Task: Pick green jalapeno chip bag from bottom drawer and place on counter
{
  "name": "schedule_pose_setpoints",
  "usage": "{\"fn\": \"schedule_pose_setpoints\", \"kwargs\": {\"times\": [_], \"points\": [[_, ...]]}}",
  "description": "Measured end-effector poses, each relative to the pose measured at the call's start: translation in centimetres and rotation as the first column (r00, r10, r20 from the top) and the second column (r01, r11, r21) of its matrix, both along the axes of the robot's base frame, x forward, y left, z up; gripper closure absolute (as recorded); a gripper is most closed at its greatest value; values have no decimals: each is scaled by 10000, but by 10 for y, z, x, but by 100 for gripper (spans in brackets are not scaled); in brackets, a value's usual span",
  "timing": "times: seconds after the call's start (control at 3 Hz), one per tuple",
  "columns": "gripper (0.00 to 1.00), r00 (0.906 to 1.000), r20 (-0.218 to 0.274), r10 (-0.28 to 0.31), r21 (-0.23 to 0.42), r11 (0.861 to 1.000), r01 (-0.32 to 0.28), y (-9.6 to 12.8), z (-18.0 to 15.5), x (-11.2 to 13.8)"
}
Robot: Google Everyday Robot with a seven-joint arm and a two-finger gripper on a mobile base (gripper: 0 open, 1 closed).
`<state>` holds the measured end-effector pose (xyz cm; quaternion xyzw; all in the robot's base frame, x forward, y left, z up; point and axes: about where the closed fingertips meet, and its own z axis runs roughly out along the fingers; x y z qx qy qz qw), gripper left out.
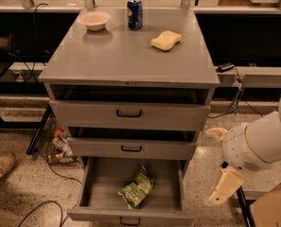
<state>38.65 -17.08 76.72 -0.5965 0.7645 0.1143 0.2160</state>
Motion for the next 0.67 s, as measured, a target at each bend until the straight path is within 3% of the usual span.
{"fn": "schedule_pose_setpoints", "kwargs": {"times": [0.33, 0.67], "points": [[0, 9995, -238, -208, 102, 9997, 210, 0, -32, 3], [0, 9966, -642, -520, 355, 9979, 543, 1, -105, -6]]}}
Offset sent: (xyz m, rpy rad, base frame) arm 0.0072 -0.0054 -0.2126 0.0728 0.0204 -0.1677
